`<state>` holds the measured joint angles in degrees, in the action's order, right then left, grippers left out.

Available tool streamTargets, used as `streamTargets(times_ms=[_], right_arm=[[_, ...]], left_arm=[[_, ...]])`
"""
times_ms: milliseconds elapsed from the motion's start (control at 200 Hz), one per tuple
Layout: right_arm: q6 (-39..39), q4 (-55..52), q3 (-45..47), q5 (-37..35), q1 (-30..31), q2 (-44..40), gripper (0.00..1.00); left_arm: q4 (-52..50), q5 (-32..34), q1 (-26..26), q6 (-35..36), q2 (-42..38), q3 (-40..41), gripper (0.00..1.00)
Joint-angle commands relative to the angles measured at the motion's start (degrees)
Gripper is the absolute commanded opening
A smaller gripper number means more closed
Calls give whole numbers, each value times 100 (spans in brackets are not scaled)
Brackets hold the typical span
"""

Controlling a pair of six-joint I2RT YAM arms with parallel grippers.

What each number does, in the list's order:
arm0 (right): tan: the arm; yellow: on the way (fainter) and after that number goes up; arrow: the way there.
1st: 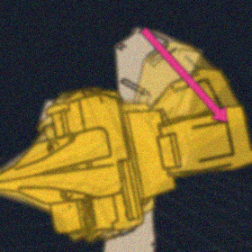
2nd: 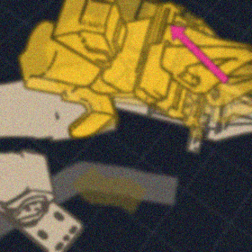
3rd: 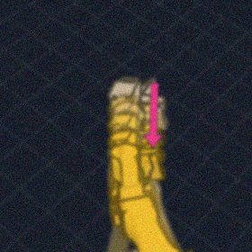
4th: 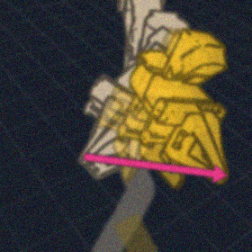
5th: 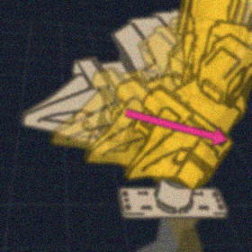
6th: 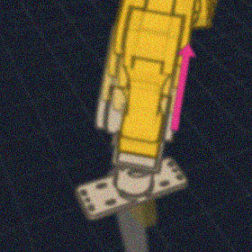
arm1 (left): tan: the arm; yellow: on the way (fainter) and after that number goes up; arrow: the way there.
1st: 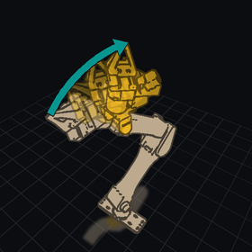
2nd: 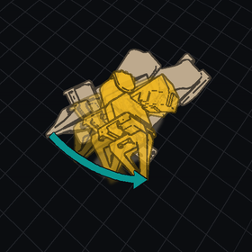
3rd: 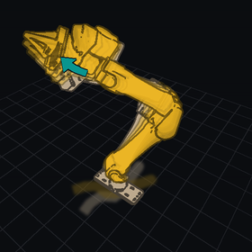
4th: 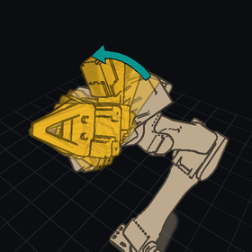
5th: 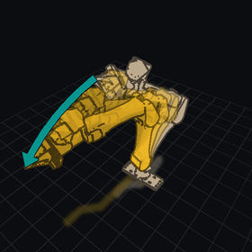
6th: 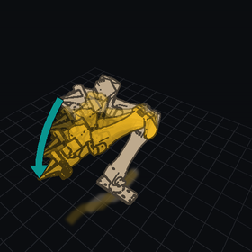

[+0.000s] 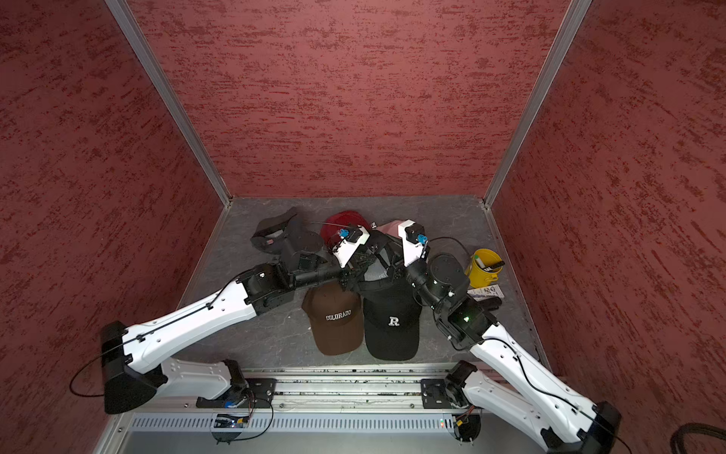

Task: Open the adjustable buckle of the baseball cap
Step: Pull the adjustable strap on the baseball cap.

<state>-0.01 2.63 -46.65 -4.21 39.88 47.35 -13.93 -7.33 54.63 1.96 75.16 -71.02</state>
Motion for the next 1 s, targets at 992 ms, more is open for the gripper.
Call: streamTargets(times_ms=[992], right_arm=[[898, -199, 72, 114, -27, -155, 47]], left_arm=[[-1715, 344, 135, 501, 531, -1580, 0]])
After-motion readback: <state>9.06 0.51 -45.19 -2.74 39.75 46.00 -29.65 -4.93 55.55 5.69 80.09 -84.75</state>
